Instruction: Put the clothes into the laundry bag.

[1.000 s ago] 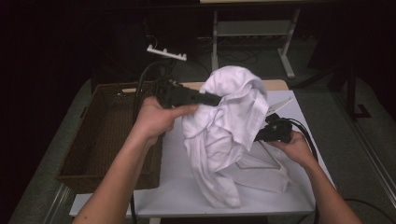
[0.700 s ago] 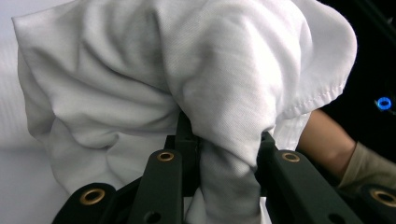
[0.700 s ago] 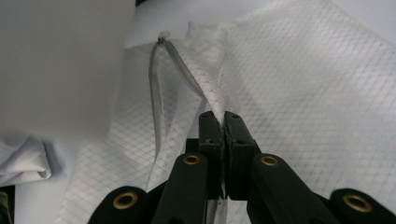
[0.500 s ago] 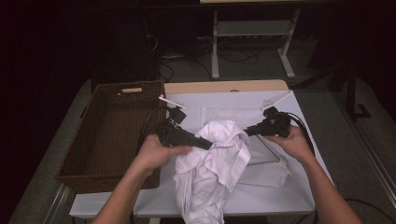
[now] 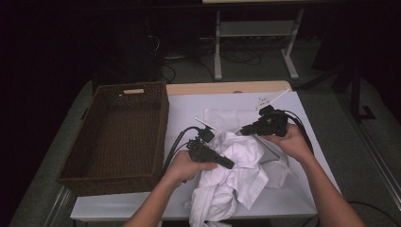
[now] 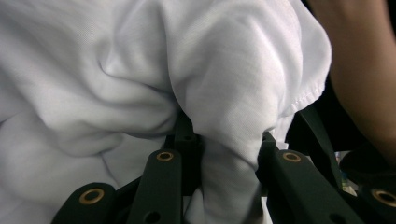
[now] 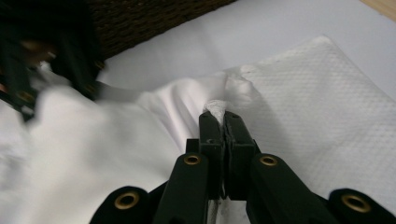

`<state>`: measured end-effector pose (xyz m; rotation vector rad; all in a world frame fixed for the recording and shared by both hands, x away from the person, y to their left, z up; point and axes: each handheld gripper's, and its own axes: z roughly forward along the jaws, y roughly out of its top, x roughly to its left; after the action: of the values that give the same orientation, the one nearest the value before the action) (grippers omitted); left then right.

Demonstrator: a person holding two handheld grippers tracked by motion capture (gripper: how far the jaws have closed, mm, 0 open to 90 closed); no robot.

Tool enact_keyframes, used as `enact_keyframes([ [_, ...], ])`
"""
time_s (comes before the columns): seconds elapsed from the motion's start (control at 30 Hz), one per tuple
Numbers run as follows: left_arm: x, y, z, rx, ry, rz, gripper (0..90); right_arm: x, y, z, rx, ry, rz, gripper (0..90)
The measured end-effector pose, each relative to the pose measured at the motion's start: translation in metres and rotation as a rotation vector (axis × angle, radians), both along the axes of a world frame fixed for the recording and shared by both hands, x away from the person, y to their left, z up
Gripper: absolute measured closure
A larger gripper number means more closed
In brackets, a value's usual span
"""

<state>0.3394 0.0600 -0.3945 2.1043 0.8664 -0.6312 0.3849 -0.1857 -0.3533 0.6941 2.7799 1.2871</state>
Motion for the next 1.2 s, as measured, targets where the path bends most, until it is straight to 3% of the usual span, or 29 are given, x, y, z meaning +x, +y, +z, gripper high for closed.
enact_keyframes([
  [0.13,0.007,-0.012,-0.018,0.003,0.045,0.028,71.5,-0.005,0.005,0.004,-0.001,-0.007,0.03,87.8],
  [0.23,0.01,-0.017,-0.022,-0.013,0.037,0.072,71.5,-0.008,0.007,0.004,-0.006,-0.007,0.045,87.8],
  [0.33,0.012,-0.018,-0.018,-0.052,0.054,0.073,71.6,-0.008,0.007,0.004,0.002,0.001,0.052,87.8],
  [0.47,0.015,-0.011,0.001,-0.142,0.041,0.077,72.3,-0.01,0.004,0.007,0.022,-0.007,0.055,87.8],
  [0.53,0.016,-0.011,0.005,-0.128,0.027,0.1,72.8,-0.011,0.0,0.012,0.052,-0.019,0.044,88.0],
  [0.63,0.021,-0.014,-0.005,-0.098,0.035,0.158,73.1,-0.014,-0.001,0.014,0.019,-0.021,0.045,88.1],
  [0.77,0.028,-0.012,-0.027,-0.135,0.067,0.312,73.3,-0.019,0.001,0.009,-0.016,0.008,0.09,88.3],
  [0.87,0.03,-0.016,-0.033,-0.138,0.043,0.432,73.1,-0.023,0.006,0.004,-0.035,0.019,0.121,88.3],
  [0.9,0.03,-0.017,-0.033,-0.132,0.03,0.448,72.9,-0.023,0.007,0.0,-0.039,0.021,0.114,88.2],
  [1.03,0.025,-0.021,-0.024,-0.073,-0.043,0.442,67.6,-0.016,-0.001,-0.008,-0.014,0.054,0.069,88.1],
  [1.1,0.023,-0.019,-0.019,-0.043,-0.036,0.415,56.3,-0.017,-0.005,-0.01,-0.025,0.057,0.058,88.1],
  [1.2,0.015,-0.009,-0.004,-0.004,-0.087,0.391,43.6,-0.017,-0.011,-0.011,-0.017,0.053,0.048,88.0],
])
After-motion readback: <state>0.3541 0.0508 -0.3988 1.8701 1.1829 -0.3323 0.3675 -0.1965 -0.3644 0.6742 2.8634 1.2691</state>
